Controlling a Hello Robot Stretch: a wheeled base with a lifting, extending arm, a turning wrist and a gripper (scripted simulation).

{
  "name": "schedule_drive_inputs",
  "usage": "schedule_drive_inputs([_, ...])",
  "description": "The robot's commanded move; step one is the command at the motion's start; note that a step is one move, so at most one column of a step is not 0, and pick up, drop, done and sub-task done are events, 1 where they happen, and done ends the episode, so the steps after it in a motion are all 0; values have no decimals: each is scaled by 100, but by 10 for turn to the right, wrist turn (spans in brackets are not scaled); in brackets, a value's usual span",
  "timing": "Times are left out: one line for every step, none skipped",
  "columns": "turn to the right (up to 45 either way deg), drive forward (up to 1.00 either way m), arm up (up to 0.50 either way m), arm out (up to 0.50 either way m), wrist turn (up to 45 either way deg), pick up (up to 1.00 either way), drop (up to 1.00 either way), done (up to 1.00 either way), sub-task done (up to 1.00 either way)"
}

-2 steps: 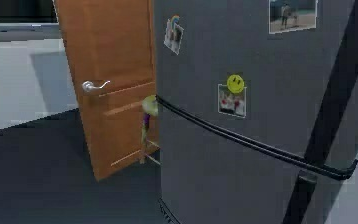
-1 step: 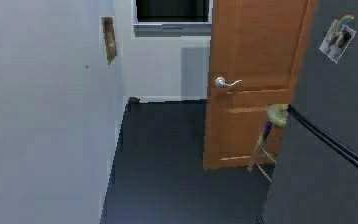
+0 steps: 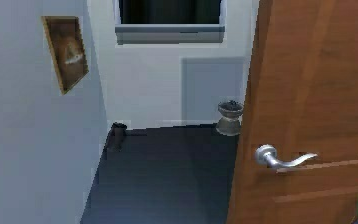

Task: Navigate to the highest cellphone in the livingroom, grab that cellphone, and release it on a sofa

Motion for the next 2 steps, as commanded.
schedule_drive_inputs([0, 100, 0, 0, 0, 0, 0, 0, 0])
schedule_drive_inputs([-360, 0, 0, 0, 0, 0, 0, 0, 0])
